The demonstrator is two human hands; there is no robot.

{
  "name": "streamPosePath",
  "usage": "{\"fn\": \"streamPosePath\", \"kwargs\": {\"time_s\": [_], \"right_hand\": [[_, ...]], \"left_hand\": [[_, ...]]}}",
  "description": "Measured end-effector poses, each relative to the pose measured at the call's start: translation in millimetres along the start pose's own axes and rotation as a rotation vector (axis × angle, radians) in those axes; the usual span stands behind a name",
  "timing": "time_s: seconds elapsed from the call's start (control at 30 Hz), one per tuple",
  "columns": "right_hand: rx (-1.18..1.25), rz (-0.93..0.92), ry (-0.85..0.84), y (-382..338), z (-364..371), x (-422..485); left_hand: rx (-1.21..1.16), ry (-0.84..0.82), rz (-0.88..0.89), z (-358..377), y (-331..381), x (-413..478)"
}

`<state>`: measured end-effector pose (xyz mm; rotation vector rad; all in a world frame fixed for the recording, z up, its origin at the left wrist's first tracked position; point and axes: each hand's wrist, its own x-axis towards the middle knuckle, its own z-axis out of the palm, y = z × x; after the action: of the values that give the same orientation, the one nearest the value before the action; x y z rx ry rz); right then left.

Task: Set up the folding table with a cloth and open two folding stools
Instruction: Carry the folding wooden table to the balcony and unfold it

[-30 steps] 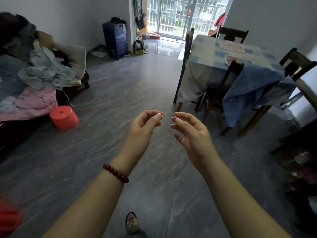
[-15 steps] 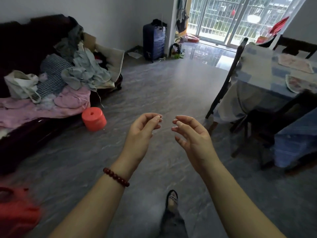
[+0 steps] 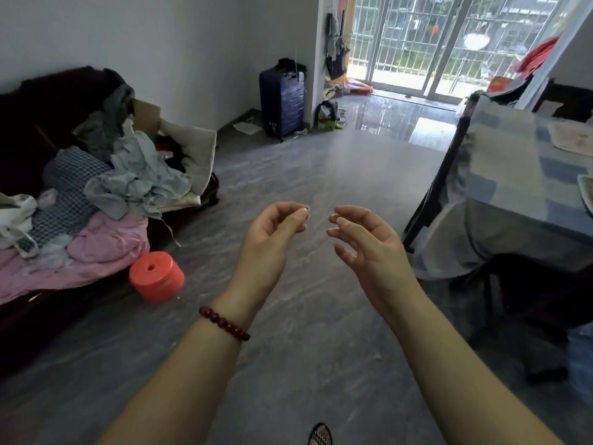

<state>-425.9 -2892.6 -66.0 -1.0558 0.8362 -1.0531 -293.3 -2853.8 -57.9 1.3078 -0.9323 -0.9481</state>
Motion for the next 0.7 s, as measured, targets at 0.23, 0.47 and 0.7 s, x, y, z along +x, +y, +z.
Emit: {"fn": "streamPosePath", "kwargs": {"time_s": [0.23,0.47,0.7], "right_hand": [[0.011,0.051,0.022,3.2,-17.5,107.9],[-0.031,0.050,0.033,11.0,-13.8,235.7],[-0.054,0.008,0.030,-3.9,23.5,384.8]], "left_hand": [[-0.019,0.016,-0.092,23.8,-14.1,100.2],[0.000,-0.013,-0.114,25.7,-29.7,231.0],[0.034,-0.028,-0.050,1.1,-10.7,384.2]]}}
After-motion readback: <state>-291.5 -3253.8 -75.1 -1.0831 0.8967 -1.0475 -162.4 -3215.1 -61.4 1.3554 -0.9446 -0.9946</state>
